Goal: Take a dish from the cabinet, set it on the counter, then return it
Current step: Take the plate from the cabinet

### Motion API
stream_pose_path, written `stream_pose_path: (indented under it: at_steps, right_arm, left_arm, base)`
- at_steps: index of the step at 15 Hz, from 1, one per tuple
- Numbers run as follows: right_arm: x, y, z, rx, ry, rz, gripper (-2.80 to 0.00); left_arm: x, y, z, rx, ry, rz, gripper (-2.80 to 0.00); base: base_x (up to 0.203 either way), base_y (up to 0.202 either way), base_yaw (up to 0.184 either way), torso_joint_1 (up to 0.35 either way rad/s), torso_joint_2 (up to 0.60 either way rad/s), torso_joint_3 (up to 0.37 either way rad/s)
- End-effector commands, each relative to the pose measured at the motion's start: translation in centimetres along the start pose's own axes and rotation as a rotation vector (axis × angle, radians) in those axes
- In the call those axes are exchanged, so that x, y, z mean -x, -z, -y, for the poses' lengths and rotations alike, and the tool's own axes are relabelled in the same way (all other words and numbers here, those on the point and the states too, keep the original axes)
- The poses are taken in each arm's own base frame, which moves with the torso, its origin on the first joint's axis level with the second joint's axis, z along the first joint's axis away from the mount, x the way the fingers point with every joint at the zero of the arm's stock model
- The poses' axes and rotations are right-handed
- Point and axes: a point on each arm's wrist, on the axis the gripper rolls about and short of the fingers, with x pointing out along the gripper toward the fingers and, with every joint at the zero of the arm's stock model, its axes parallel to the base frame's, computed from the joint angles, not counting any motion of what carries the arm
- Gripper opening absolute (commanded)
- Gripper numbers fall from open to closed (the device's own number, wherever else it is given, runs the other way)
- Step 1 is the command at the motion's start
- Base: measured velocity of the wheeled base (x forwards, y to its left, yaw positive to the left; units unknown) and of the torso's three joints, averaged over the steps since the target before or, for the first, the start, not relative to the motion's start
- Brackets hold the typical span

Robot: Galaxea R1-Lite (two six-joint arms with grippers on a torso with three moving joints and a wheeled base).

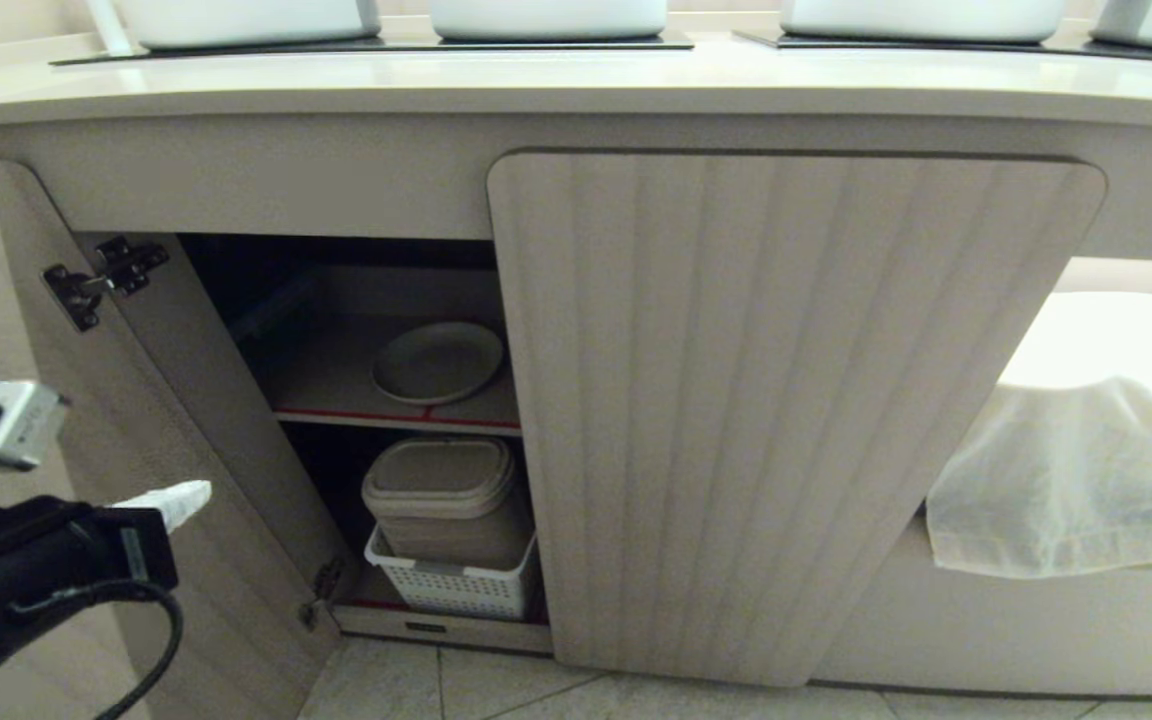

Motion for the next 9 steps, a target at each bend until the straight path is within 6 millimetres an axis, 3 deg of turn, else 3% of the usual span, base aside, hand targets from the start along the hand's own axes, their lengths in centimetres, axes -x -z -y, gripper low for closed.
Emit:
stream_pose_path:
  at_steps: [1, 9]
  right_arm:
    - [0.0, 0.0, 0.0, 0.000, 0.000, 0.000, -2.80]
    - [0.0, 0.0, 0.0, 0.000, 0.000, 0.000, -2.80]
  left_arm:
    - [-3.6, 1.2, -0.5, 0.010, -0.005, -0.068, -2.80]
    - [-12.5, 2.6, -1.4, 0.051, 0.011, 0.028, -2.80]
  base:
    - [0.000, 0.000, 0.000, 0.000, 0.00, 0.000]
    - [0.000, 0.000, 0.000, 0.000, 0.00, 0.000]
